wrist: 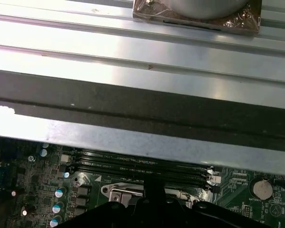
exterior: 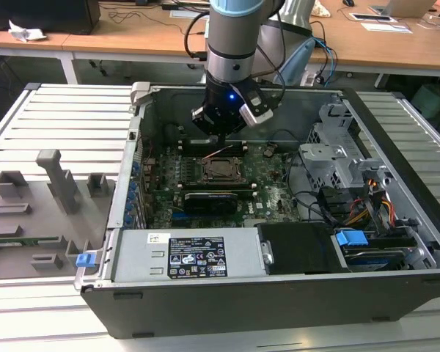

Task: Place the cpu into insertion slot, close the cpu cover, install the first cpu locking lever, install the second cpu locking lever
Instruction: 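Install the first cpu locking lever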

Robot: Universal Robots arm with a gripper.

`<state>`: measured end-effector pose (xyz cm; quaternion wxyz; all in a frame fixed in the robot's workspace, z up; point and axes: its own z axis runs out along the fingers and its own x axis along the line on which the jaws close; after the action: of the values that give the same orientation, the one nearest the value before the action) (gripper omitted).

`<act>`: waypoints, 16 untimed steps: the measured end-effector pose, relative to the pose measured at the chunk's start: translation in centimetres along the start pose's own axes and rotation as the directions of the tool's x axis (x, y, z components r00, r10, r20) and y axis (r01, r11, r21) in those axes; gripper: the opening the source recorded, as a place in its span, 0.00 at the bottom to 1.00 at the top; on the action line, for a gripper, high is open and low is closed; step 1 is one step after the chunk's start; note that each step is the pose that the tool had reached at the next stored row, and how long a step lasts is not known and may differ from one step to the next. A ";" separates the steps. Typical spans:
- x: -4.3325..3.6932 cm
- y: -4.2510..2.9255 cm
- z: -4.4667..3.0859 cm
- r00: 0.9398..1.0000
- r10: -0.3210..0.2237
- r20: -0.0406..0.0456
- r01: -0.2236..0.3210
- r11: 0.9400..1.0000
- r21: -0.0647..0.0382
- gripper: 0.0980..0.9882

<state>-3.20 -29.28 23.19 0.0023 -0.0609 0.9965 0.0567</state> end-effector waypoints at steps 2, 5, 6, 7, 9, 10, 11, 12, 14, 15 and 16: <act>-0.10 -0.02 0.17 1.000 0.004 0.000 -0.004 1.000 0.000 0.01; -0.37 -0.02 0.32 1.000 0.004 0.000 -0.004 1.000 0.000 0.01; -0.46 -0.01 0.35 1.000 0.004 0.000 -0.004 1.000 0.000 0.01; -0.53 0.01 0.39 1.000 0.004 0.000 -0.004 1.000 0.000 0.01; -0.59 0.06 0.48 1.000 0.004 0.000 -0.004 1.000 0.000 0.01; -0.63 0.10 0.56 1.000 0.004 0.000 -0.004 1.000 0.000 0.01; -0.63 0.10 0.63 1.000 0.004 0.000 -0.004 1.000 0.000 0.01; -0.64 0.09 0.76 1.000 0.004 0.000 -0.004 1.000 0.000 0.01; -0.74 0.06 0.93 1.000 0.004 0.000 -0.004 1.000 0.000 0.01; -0.86 0.05 1.02 1.000 0.004 0.000 -0.004 1.000 0.000 0.01; -0.97 0.02 1.11 1.000 0.005 0.000 -0.005 1.000 0.000 0.01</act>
<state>-2.24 -29.01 22.10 0.0024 -0.0586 0.9967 0.0567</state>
